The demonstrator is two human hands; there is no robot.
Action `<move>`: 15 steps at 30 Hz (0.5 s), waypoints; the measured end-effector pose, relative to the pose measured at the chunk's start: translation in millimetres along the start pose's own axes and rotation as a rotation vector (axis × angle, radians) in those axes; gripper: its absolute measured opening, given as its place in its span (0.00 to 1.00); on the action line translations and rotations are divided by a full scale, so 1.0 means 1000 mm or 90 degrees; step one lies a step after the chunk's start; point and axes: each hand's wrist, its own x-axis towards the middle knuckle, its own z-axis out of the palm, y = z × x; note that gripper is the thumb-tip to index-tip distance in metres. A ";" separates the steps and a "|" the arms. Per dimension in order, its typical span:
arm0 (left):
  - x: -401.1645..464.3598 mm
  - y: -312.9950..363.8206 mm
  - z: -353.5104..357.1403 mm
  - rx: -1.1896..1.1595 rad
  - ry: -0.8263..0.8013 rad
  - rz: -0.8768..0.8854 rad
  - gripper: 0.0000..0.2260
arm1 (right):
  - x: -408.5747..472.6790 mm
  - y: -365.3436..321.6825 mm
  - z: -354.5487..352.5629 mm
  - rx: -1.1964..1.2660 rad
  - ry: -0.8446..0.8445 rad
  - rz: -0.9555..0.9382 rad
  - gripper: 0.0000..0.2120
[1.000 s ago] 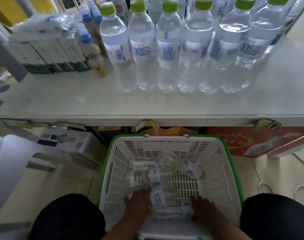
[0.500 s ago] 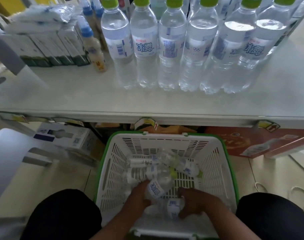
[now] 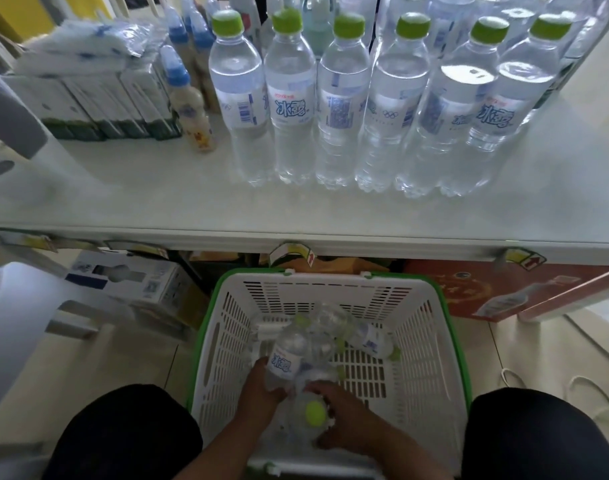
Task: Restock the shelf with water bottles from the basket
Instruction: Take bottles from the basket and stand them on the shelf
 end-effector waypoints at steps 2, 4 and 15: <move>-0.003 0.006 -0.002 -0.003 -0.020 0.006 0.26 | 0.006 -0.004 0.016 -0.015 -0.005 -0.014 0.30; -0.007 0.012 -0.004 -0.013 -0.040 0.010 0.24 | 0.010 -0.005 0.015 -0.048 0.013 -0.010 0.31; -0.034 0.058 -0.003 -0.107 -0.092 0.080 0.33 | -0.010 -0.040 -0.041 0.343 0.263 -0.033 0.28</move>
